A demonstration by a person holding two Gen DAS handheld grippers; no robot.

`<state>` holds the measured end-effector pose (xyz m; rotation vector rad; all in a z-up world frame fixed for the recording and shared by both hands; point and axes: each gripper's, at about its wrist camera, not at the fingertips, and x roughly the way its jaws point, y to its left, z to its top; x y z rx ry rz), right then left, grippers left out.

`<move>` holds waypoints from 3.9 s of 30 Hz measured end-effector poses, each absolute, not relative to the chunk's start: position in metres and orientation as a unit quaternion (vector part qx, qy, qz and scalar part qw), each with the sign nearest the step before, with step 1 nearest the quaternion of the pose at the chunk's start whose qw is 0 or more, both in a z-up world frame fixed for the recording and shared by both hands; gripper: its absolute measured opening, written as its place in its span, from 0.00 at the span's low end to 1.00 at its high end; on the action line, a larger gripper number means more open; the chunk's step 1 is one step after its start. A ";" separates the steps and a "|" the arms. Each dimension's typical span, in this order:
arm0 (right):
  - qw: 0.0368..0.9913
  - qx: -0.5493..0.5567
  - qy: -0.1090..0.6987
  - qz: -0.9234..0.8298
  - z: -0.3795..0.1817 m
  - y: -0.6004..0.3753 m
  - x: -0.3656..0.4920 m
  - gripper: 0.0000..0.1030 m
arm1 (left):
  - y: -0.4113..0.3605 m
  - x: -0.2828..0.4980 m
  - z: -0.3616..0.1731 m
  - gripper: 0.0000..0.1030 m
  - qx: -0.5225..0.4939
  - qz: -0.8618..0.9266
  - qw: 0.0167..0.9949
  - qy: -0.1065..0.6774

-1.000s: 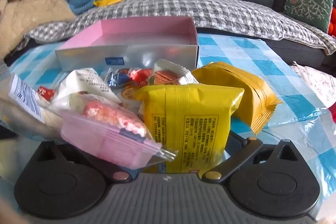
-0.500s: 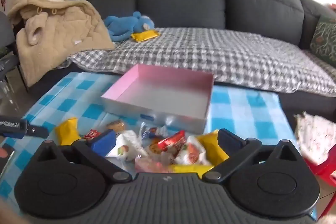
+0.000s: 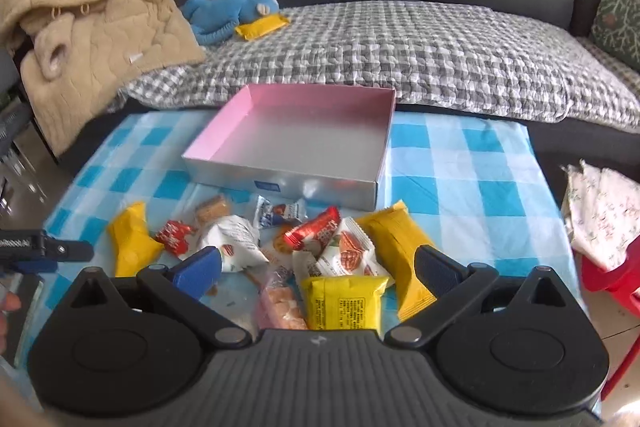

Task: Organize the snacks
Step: 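Move right tool to yellow printed packet while left tool approaches yellow pillow pastry, then close right tool on yellow packet while left tool grasps yellow pillow pastry, then carry both snacks over the pink box and open both tools to drop them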

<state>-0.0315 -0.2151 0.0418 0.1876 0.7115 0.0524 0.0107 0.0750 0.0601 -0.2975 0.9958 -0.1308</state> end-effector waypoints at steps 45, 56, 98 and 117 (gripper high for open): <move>0.908 0.122 0.400 -0.015 0.001 -0.223 -0.013 0.45 | 0.085 0.058 0.002 1.00 -0.269 -0.039 0.812 0.517; 0.911 0.126 0.392 0.002 0.001 -0.214 -0.011 0.45 | 0.069 0.075 -0.003 0.79 -0.216 -0.011 0.843 0.493; 0.917 0.251 0.307 -0.043 -0.008 -0.255 0.091 0.45 | -0.004 0.171 0.055 0.40 -0.120 -0.193 0.902 0.366; 0.927 0.255 0.272 -0.044 0.018 -0.253 0.087 0.61 | 0.005 0.172 0.068 0.51 -0.116 -0.172 0.911 0.357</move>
